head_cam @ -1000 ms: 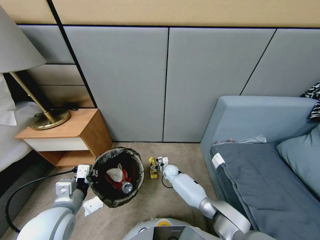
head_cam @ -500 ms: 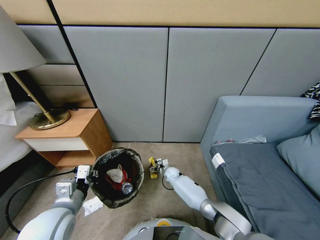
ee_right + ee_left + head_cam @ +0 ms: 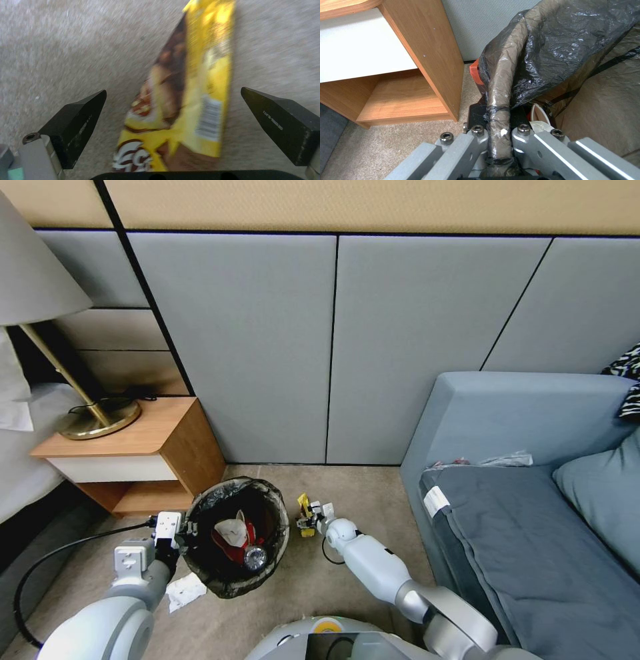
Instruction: Pick up the trash bin, then pick up the garbage from the floor and place it into the trash bin.
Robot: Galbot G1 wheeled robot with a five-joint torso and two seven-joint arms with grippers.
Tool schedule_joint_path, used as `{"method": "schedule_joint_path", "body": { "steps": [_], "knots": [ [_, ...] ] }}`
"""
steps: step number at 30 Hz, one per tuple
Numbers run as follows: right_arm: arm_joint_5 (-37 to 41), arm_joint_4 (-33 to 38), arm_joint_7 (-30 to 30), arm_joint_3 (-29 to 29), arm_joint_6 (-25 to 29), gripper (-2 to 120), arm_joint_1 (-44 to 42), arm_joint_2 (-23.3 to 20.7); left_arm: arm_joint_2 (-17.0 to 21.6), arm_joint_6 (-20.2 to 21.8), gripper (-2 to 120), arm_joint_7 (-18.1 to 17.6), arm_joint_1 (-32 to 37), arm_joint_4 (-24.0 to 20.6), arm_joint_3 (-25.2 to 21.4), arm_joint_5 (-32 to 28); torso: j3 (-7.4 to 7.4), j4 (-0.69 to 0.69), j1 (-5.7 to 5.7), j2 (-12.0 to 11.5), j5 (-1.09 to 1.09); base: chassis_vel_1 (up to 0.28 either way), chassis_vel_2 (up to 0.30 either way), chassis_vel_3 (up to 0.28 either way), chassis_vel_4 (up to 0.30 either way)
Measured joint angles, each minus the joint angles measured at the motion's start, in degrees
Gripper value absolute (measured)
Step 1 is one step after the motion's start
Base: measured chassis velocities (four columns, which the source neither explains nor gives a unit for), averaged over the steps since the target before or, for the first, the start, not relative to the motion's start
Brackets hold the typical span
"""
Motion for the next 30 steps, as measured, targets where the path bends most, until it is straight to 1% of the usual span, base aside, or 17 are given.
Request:
{"method": "schedule_joint_path", "body": {
  "steps": [5,13,16,18,19,20,21,23,24,25,28,29,30],
  "knots": [
    [-0.47,-1.32,-0.2,0.12,0.19,100,0.25,0.77,-0.13,0.0,1,0.03,-0.04,0.0,0.11,0.17,0.0,0.0,0.0,0.0,0.0,0.0,0.0,0.0,0.0],
    [-0.6,-2.08,-0.2,0.28,0.3,99,0.17,0.83,-0.09,0.0,1,0.07,-0.3,0.0,0.21,0.21,0.0,0.0,0.0,0.0,0.0,0.0,0.0,0.0,0.0],
    [-0.72,-2.47,-0.23,0.37,0.47,97,0.17,1.01,-0.09,0.0,1,0.08,-0.41,0.0,0.33,0.24,0.0,-0.01,0.0,0.0,0.0,0.0,0.0,0.0,0.0],
    [-0.78,-2.73,-0.26,0.41,0.65,93,0.17,1.04,-0.05,0.0,1,0.09,-0.43,0.0,0.34,0.25,0.0,0.0,0.0,0.0,0.0,0.0,0.0,0.0,0.0],
    [-0.78,-2.73,-0.26,0.41,0.65,93,0.17,1.04,-0.05,0.0,1,0.09,-0.43,0.0,0.34,0.25,0.0,0.0,0.0,0.0,0.0,0.0,0.0,0.0,0.0],
    [-0.84,-2.83,-0.26,0.42,0.75,88,0.17,1.04,-0.03,0.0,1,0.09,-0.43,0.0,0.33,0.25,0.0,0.0,0.0,0.0,0.0,0.0,0.0,0.0,0.0],
    [-0.84,-2.83,-0.26,0.42,0.75,88,0.17,1.04,-0.03,0.0,1,0.09,-0.43,0.0,0.33,0.25,0.0,0.0,0.0,0.0,0.0,0.0,0.0,0.0,0.0],
    [-1.25,-2.83,-0.25,0.44,1.01,77,0.1,0.9,-0.02,0.0,1,0.09,-0.43,0.0,0.32,0.26,0.0,0.0,0.0,0.0,0.0,0.0,0.0,0.0,0.0],
    [-1.42,-2.63,-0.25,0.43,1.07,74,-0.02,0.75,-0.02,0.0,1,0.1,-0.44,0.0,0.32,0.25,0.0,0.0,0.0,0.0,0.0,0.0,0.0,0.0,0.0],
    [-1.42,-2.63,-0.25,0.43,1.07,74,-0.02,0.75,-0.02,0.0,1,0.1,-0.44,0.0,0.32,0.25,0.0,0.0,0.0,0.0,0.0,0.0,0.0,0.0,0.0],
    [-1.51,-2.01,-0.22,0.37,1.07,57,-0.26,0.53,0.08,-0.02,1,0.1,-0.62,0.0,0.32,0.25,0.0,-0.01,0.0,0.0,0.01,0.0,0.0,0.0,0.0],
    [-1.51,-2.01,-0.22,0.37,1.07,57,-0.26,0.53,0.08,-0.02,1,0.1,-0.62,0.0,0.32,0.25,0.0,-0.01,0.0,0.0,0.01,0.0,0.0,0.0,0.0],
    [-1.51,-2.01,-0.19,0.37,1.07,51,-0.27,0.56,0.11,-0.02,1,0.1,-0.63,0.0,0.3,0.25,0.0,-0.01,0.0,0.0,0.0,0.0,0.0,0.0,0.0]
  ]
}}
